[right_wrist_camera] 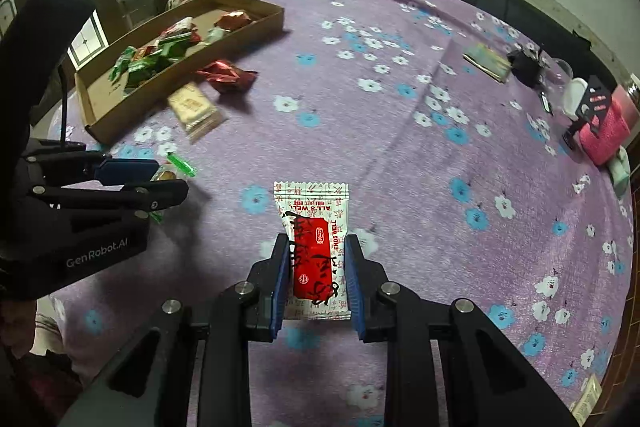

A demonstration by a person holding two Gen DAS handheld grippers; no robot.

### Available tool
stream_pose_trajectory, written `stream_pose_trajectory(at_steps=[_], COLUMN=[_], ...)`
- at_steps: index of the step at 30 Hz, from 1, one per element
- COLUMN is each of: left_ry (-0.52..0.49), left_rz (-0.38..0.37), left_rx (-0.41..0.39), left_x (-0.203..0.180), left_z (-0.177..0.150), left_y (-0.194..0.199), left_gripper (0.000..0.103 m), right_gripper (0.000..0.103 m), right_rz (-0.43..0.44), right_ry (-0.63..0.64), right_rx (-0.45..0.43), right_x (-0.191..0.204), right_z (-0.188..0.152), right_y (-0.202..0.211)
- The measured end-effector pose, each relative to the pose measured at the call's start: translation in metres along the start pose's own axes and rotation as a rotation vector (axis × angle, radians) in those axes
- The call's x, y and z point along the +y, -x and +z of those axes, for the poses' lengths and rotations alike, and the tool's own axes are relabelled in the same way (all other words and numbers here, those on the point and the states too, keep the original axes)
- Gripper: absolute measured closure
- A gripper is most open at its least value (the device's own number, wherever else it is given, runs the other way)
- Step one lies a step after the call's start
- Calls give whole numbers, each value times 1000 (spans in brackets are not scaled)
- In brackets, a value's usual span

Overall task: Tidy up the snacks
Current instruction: 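Carry both packs over the cardboard box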

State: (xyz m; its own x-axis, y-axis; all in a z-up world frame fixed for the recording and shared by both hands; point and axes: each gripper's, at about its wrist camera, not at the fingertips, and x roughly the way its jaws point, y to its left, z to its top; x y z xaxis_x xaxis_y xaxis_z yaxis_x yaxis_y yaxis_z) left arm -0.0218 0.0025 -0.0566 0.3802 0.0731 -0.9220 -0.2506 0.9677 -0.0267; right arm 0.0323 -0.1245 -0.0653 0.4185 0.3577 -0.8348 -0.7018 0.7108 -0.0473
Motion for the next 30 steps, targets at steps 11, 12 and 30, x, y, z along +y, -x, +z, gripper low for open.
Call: stream_pose_trajectory(at_steps=[11,12,30], left_ry=[17,26,224], left_rz=[-46,-47,101], left_rx=[-11,-12,-61], left_x=[50,57,224], left_z=[5,6,59], left_y=[15,18,23], left_gripper=[71,71,71], right_gripper=[78,78,77], right_rz=[65,71,251], right_ry=[27,39,175], right_rx=[-30,-35,-78], right_x=[49,56,175], right_z=[43,49,148], right_y=[-3,-5,-46])
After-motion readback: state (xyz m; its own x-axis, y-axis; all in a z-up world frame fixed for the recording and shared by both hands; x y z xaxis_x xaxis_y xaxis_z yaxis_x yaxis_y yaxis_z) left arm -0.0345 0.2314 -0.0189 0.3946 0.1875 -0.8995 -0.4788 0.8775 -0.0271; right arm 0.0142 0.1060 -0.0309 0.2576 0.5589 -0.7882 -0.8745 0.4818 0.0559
